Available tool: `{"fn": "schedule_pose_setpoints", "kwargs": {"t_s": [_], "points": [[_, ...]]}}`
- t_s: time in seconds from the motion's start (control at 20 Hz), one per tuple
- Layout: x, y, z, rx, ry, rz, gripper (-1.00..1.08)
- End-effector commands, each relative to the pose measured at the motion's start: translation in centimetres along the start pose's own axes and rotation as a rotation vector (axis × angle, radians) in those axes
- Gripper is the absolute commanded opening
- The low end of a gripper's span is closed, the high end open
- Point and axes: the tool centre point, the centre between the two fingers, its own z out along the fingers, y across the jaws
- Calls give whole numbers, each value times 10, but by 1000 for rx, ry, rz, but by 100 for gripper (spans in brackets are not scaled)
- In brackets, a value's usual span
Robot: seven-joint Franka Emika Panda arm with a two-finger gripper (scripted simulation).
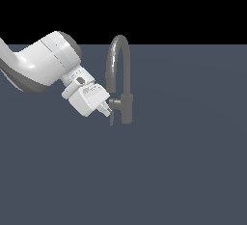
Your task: Turn on the faucet by rotating a designated handle.
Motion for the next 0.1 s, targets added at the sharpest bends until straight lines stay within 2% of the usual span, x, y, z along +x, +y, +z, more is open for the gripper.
{"fn": "schedule_pose_setpoints", "kwargs": {"t_s": [0.0,0.05], "points": [[-25,-14,37,6,23,43,-100],[-25,-14,37,6,23,43,-100]]}}
